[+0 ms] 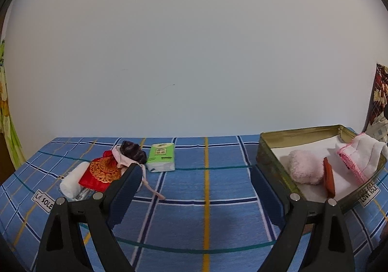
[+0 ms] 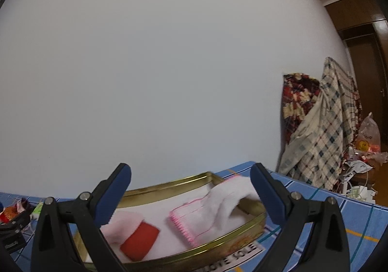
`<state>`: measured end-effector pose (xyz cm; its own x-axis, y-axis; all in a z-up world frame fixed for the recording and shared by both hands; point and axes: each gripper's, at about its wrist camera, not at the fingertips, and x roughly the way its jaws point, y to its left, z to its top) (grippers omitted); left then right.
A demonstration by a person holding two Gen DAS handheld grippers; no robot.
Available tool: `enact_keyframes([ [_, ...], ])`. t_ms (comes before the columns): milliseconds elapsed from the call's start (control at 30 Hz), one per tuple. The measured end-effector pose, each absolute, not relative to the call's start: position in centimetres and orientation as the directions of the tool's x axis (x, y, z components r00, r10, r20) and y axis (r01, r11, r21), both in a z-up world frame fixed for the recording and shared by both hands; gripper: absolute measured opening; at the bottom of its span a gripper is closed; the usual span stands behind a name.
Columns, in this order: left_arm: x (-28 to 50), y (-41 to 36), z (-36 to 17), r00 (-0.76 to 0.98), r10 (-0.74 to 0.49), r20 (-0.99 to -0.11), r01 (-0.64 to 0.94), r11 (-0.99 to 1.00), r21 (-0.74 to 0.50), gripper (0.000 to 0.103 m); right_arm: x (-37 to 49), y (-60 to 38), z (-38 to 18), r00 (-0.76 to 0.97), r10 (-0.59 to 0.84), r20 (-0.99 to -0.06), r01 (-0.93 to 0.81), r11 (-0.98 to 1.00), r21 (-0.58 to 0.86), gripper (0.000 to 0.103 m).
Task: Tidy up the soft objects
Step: 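Move both tools back toward the remaining pile of items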
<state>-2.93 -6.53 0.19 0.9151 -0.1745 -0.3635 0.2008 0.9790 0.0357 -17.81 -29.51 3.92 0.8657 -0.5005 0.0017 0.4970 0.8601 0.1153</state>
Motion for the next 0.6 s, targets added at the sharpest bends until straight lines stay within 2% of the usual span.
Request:
enact_keyframes([
  [233,-1.9,-4.3,0.1,0.911,-0.159,-0.379,0.183,0.983,0.027,0.093,-17.0,-25.7,3.7,0.903,-0.43,-0.009,0.429,0.901,0.063,0.1],
  [600,0.6,1.4,-0.1,0.916,-0.082,-0.394,0.1,0.995,0.027,0.093,-12.8,-18.3,2.9,0.952,-0.29,-0.101,0.296,0.954,0.05,0.097],
])
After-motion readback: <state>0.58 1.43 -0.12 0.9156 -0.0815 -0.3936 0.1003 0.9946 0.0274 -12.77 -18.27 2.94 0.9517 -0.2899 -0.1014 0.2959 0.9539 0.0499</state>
